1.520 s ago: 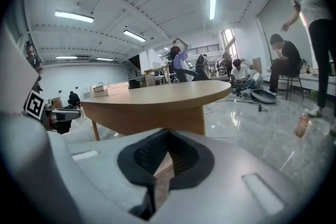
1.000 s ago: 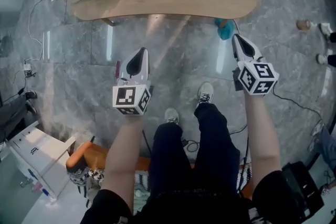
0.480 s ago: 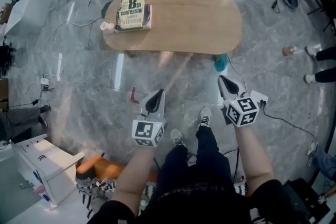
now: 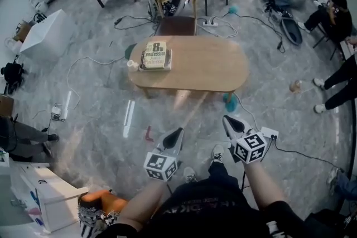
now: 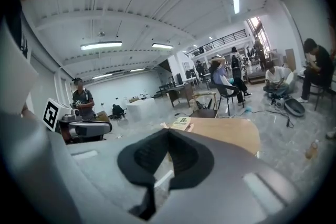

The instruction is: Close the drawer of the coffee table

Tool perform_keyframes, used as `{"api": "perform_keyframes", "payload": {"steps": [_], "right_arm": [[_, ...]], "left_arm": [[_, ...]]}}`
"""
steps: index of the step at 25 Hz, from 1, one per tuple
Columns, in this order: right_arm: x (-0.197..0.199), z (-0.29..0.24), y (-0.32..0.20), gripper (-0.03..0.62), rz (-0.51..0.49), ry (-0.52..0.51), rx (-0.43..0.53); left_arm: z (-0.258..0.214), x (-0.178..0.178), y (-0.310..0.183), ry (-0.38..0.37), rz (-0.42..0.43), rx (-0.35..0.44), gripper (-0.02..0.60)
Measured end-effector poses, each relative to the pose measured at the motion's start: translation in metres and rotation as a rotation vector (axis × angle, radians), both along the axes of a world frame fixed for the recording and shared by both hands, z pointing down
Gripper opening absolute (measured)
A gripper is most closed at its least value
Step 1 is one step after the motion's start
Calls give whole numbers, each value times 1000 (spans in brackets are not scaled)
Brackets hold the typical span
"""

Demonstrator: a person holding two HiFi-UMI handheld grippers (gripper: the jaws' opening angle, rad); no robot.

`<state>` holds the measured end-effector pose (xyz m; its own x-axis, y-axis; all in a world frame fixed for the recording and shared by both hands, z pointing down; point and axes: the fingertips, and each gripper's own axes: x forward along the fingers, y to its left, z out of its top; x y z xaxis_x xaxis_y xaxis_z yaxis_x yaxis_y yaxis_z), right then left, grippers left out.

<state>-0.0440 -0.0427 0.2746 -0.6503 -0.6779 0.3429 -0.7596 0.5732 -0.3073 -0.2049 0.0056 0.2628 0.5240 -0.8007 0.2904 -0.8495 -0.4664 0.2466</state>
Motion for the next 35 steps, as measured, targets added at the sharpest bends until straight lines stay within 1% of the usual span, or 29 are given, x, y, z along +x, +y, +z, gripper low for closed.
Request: {"api": "perform_keyframes", "payload": {"steps": [2, 5, 9, 15, 20, 23, 27, 30, 35], "right_arm": [[-9, -14, 29, 2, -20, -4, 4], [-20, -34, 63, 2, -49, -10, 24], [-34, -45, 110, 2, -84, -12, 31], [-50, -45, 171, 2, -96, -23, 7], [-64, -54, 206, 2, -105, -70, -11], [-74, -53, 230, 2, -133, -82, -28], [-85, -51, 246, 2, -173, -65, -26], [-86, -56, 245, 2, -163, -69, -12], [-80, -55, 250, 2, -153, -74, -12]], "left_arm": [[-11, -3, 29, 3, 25, -9, 6], [-25, -5, 57, 8, 60, -4, 5], [-37, -7, 90, 45, 95, -7, 6], [-36, -5, 140, 83, 171, -35, 6], [-33, 1, 169, 109, 251, -65, 6], [-33, 6, 180, 129, 280, -78, 5], [-37, 13, 189, 123, 316, -67, 5], [-42, 13, 191, 113, 326, -49, 6], [-44, 17, 192, 111, 324, -44, 5]]}}
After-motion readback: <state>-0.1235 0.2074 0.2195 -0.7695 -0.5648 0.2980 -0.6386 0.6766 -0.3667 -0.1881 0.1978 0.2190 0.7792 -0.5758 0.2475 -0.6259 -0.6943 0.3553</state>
